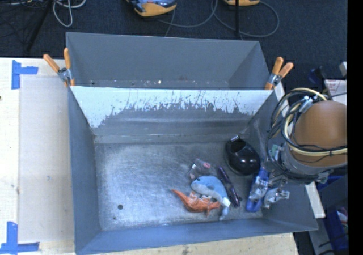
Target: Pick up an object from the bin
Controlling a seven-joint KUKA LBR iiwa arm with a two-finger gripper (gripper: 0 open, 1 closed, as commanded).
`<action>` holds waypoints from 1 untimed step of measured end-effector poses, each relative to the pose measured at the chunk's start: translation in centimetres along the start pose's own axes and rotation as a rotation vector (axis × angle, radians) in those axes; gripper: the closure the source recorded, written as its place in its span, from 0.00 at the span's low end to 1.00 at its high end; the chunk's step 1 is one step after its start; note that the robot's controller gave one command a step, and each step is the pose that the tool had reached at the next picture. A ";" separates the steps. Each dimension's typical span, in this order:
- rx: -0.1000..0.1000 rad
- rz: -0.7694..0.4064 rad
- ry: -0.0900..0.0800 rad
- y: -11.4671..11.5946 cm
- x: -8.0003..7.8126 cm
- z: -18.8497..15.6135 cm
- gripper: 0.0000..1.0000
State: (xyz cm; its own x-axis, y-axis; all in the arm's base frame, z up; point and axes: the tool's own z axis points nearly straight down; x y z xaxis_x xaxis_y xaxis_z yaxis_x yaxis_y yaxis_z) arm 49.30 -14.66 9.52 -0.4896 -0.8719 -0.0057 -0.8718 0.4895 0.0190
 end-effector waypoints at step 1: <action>0.015 0.002 0.003 -0.2 0.1 -2.0 1.00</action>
Offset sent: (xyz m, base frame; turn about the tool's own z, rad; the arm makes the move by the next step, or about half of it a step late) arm -0.0001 -0.0001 0.0102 -0.0001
